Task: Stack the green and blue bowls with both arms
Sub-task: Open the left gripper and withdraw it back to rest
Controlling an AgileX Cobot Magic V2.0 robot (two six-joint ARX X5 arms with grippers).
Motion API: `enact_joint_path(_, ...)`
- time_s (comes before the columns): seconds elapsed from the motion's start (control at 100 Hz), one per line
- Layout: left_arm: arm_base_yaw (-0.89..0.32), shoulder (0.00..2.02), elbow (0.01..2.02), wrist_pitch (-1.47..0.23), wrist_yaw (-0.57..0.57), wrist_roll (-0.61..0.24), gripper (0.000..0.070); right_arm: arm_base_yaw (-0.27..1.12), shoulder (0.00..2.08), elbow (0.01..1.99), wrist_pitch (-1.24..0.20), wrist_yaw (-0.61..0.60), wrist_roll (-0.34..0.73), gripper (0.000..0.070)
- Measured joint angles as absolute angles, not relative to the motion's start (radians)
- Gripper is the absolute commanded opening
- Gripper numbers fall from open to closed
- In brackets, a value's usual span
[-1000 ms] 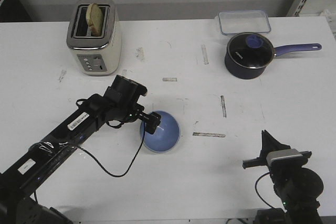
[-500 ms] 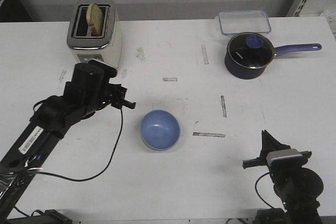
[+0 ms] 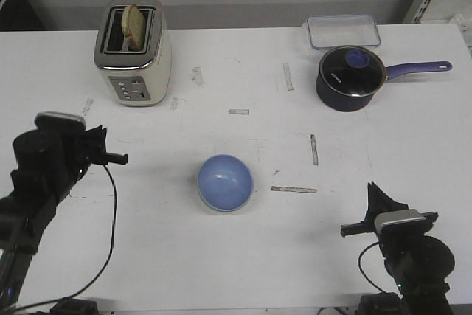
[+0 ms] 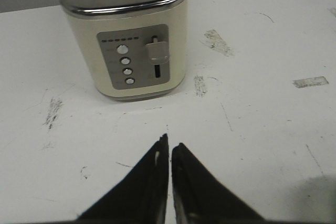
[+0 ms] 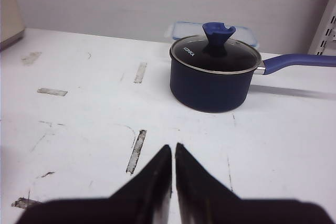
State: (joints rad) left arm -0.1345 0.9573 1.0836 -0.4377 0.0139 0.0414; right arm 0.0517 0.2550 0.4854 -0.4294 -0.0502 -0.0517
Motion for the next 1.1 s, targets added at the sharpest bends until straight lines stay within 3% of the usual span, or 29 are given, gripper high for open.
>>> enact_joint_path(0.25, -0.088, 0.597, 0.671, -0.22, -0.014, 0.035, 0.0001, 0.052, 0.255, 0.485, -0.429, -0.05, -0.052, 0.0006)
enact_joint_path(0.43, -0.068, 0.381, 0.479, -0.129, -0.039, 0.035, 0.0001, 0.052, 0.255, 0.485, -0.429, -0.05, -0.052, 0.0006)
enact_joint_path(1.1, -0.067, 0.254, 0.443, -0.139, -0.039, 0.035, 0.0002, 0.052, 0.255, 0.485, -0.404, -0.051, -0.052, 0.0006)
